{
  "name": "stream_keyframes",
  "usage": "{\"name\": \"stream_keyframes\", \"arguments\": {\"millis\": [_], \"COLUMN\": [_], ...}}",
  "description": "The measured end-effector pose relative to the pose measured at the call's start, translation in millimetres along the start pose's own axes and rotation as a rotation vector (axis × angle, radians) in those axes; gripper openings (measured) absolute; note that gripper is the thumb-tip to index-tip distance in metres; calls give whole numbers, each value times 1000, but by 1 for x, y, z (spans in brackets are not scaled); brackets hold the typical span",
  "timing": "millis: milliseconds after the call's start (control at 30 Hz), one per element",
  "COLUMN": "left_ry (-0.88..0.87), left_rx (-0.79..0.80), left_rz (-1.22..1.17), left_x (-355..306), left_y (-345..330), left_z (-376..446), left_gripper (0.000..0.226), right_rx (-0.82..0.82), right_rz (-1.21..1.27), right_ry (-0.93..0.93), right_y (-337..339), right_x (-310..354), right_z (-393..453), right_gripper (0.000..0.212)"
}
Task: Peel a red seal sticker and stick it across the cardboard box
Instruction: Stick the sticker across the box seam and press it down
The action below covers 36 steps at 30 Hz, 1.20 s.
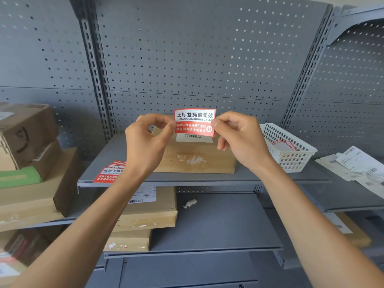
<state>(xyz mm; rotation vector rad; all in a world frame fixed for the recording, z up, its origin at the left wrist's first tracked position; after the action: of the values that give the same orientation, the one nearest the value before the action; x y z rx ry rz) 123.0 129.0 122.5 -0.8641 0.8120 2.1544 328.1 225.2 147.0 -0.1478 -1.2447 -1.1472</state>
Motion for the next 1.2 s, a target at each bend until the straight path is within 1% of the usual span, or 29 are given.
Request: {"name": "stream_keyframes", "arguments": {"millis": [367,700,867,1000,1100,1200], "left_ry": [90,158,167,182,182,157], "left_rx": [78,117,121,105,82,95], "left_rz": [24,-12,30,85,117,170], "left_x": [15,29,34,40,46,54], "left_y": [-11,-16,-16,-17,-18,-22], "left_z": [-3,-17,-30,-44,-53,-60], "left_gripper": [17,14,16,13,15,16], "right_rx": [51,78,98,112,98,62], "right_rz": [-2,24,28,26,-15,-68], "right_ry": [-12,-44,-83,-121,-131,-133], "right_y": [-1,-11,-21,-32,-39,-46], "right_x": [-13,-37,-51,-65,-74,-81], "right_z": [-6,-16,-22,-28,-33,-36], "right_gripper": [15,16,15,14,13,13]}}
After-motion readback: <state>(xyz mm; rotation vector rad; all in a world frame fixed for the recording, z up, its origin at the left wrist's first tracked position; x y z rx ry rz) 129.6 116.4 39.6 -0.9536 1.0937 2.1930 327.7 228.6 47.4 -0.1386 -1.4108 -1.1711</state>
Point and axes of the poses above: each hand's wrist, its own z-axis towards the middle knuckle, its own y-axis out of the back of the hand, x = y × z, the point moved 7 cm from there along z, towards the middle knuckle, and after that the axes turned 15 degrees about x, right-handed, at the moved point
